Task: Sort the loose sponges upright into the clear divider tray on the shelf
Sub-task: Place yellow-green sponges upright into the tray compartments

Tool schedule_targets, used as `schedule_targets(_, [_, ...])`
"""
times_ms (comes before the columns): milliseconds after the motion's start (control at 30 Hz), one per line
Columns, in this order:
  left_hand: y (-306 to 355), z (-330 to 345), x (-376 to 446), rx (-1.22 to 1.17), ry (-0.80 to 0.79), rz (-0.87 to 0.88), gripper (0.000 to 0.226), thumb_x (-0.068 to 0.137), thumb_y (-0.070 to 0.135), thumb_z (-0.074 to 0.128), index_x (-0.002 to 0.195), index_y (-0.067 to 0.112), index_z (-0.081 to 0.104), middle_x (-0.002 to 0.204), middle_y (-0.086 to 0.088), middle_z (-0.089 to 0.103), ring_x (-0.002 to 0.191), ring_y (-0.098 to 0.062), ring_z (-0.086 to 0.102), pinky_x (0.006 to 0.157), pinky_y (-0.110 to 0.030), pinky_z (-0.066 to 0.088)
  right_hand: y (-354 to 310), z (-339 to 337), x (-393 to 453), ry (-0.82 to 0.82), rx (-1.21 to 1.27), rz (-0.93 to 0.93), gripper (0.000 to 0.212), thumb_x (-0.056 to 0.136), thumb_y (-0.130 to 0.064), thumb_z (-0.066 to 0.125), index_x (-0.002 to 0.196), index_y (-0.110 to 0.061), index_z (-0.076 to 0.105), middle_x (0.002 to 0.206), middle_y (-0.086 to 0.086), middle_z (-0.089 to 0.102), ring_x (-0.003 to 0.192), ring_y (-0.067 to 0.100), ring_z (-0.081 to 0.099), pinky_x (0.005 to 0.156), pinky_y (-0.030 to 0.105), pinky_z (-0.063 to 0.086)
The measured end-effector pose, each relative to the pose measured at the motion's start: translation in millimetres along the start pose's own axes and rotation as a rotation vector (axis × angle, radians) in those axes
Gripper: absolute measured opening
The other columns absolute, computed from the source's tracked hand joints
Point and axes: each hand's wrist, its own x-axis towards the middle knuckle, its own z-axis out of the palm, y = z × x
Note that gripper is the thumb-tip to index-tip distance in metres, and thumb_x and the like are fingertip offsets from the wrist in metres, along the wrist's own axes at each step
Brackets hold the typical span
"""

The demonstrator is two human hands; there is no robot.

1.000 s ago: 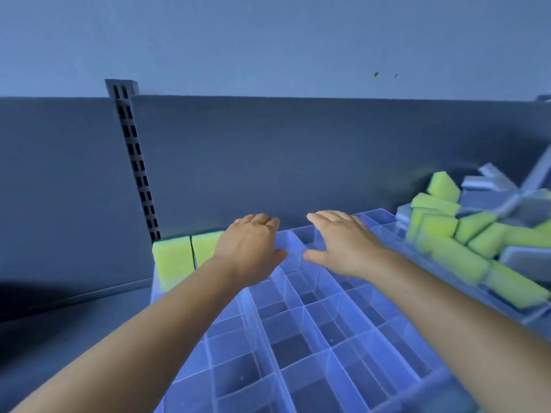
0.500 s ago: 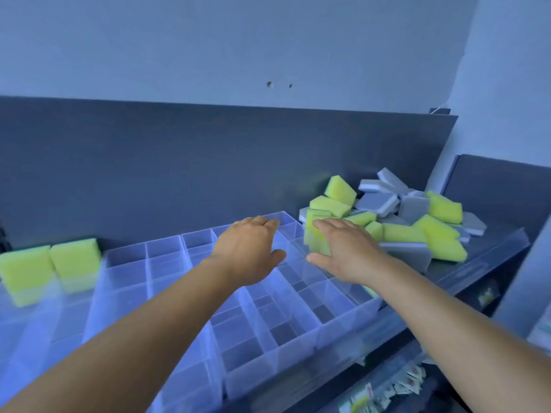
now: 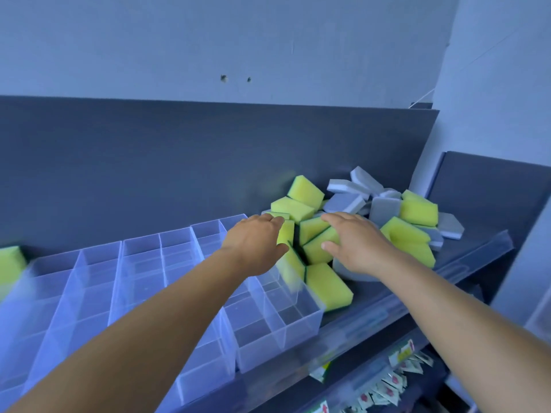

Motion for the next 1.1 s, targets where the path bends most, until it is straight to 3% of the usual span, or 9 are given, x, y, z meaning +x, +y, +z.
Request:
schedule_targets(333, [-18.1, 31.0, 80.1, 0.034, -0.042, 0.053, 0.043, 0.091, 0.038, 0.054, 0.128, 0.016, 0.051, 0.128, -0.003, 0.053, 0.118, -0.026, 0.049, 0.095, -0.036, 0.043, 14.9, 22.1, 76.4, -0.069, -0.015, -0.09, 0.05, 0.093, -0.026, 0.053, 0.14, -0.027, 0.04, 0.144, -0.003, 0.044, 0.13, 0.023, 0.038, 0.108, 0.036, 0.033])
schedule_targets(467, [-23.5, 33.8, 98.5, 0.114, -0.037, 0.107, 0.033, 0.09, 0.031, 0.055, 0.12, 0.018, 0.057, 0.119, -0.003, 0.052, 0.109, -0.024, 0.048, 0.078, -0.028, 0.035, 18.5, 30.2, 98.6, -0.07, -0.02, -0.101, 0.042, 0.089, -0.022, 0.056, 0.13, -0.03, 0.05, 0.131, -0.002, 0.052, 0.121, 0.022, 0.042, 0.101, 0.035, 0.038])
schedule_targets(633, [-21.6, 37.5, 106.5, 0.144, -0.025, 0.112, 0.031, 0.09, 0.02, 0.055, 0.121, 0.021, 0.056, 0.113, -0.003, 0.049, 0.105, -0.025, 0.05, 0.068, -0.032, 0.041, 24.0, 34.6, 111.2, -0.046, 0.021, -0.111, 0.034, 0.086, -0.023, 0.06, 0.119, -0.028, 0.055, 0.115, -0.004, 0.051, 0.114, 0.018, 0.041, 0.087, 0.033, 0.042])
schedule_targets(867, [-14.5, 25.8, 100.3, 0.078, 0.0, 0.017, 0.027, 0.091, 0.016, 0.051, 0.118, 0.014, 0.048, 0.116, -0.005, 0.057, 0.097, -0.028, 0.058, 0.067, -0.032, 0.04, 35.4, 18.8, 109.0, 0.015, 0.186, -0.108, 0.024, 0.086, -0.02, 0.06, 0.107, -0.027, 0.051, 0.109, -0.009, 0.053, 0.104, 0.017, 0.05, 0.087, 0.037, 0.046])
schedule_targets(967, [-8.6, 8.8, 91.1, -0.021, 0.057, -0.049, 0.028, 0.091, 0.014, 0.051, 0.119, 0.015, 0.046, 0.112, -0.006, 0.06, 0.088, -0.028, 0.054, 0.068, -0.034, 0.044, 37.1, 7.3, 103.5, 0.084, 0.266, -0.122, 0.035, 0.088, -0.018, 0.058, 0.12, -0.031, 0.049, 0.121, -0.007, 0.054, 0.114, 0.018, 0.05, 0.093, 0.038, 0.045])
schedule_targets(1100, [1.2, -15.7, 73.1, -0.133, 0.167, -0.11, 0.032, 0.09, 0.015, 0.054, 0.122, 0.017, 0.047, 0.116, -0.005, 0.059, 0.097, -0.03, 0.056, 0.077, -0.038, 0.049, 37.2, -5.6, 92.7, 0.189, 0.308, -0.204, 0.052, 0.091, -0.016, 0.053, 0.134, -0.04, 0.039, 0.119, -0.001, 0.053, 0.113, 0.022, 0.049, 0.092, 0.042, 0.045])
